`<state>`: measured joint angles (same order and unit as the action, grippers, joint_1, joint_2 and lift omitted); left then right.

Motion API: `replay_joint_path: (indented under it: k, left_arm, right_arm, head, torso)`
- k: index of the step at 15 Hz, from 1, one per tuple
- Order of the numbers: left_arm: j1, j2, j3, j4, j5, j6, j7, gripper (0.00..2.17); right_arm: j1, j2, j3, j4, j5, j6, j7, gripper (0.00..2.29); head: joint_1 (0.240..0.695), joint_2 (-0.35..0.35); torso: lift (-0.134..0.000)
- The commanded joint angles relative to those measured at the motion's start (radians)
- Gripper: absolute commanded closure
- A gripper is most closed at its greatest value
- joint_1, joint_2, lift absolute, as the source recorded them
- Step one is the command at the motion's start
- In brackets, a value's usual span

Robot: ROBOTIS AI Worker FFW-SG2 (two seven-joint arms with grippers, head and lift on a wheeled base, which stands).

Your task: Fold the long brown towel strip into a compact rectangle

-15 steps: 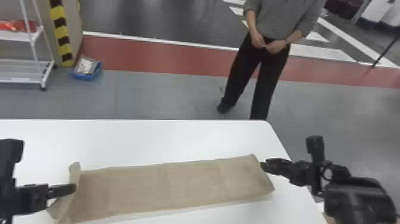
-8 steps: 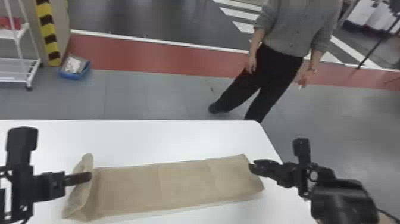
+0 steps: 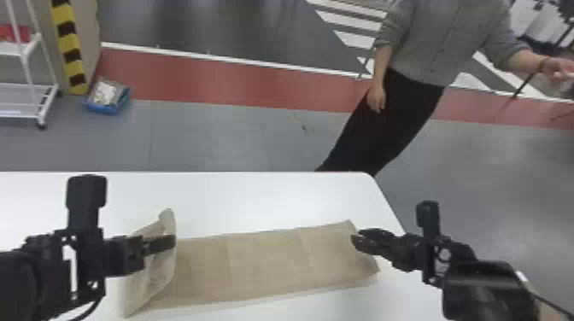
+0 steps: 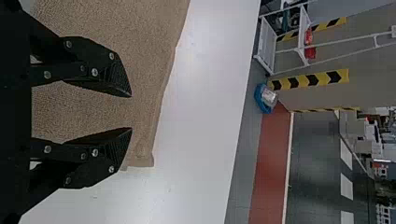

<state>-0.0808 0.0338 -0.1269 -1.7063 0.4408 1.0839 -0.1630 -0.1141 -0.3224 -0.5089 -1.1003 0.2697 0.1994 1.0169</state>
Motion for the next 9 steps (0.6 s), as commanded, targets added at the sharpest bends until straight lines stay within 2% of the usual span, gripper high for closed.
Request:
replay_joint_path:
  k: [1,7,9]
  left_arm:
    - [-0.002,-0.029,-0.011,0.004,0.004,-0.011,0.010,1.36]
    - [0.015,-0.036,-0.094,0.005,0.041,-0.048,0.082,1.36]
    - [0.016,-0.036,-0.123,0.017,0.044,-0.094,0.102,1.36]
  right_arm:
    - [-0.007,-0.006,0.001,0.023,-0.006,-0.019,0.000,0.74]
    - [-0.006,-0.009,0.009,0.036,-0.060,-0.031,-0.001,0.74]
    - [-0.004,-0.006,0.009,0.036,-0.087,-0.034,-0.001,0.12]
  head:
    - [0.695,-0.350]
    - [0.695,-0.350]
    - [0.695,-0.350]
  torso:
    - [0.000]
    - [0.000]
    - [0.000]
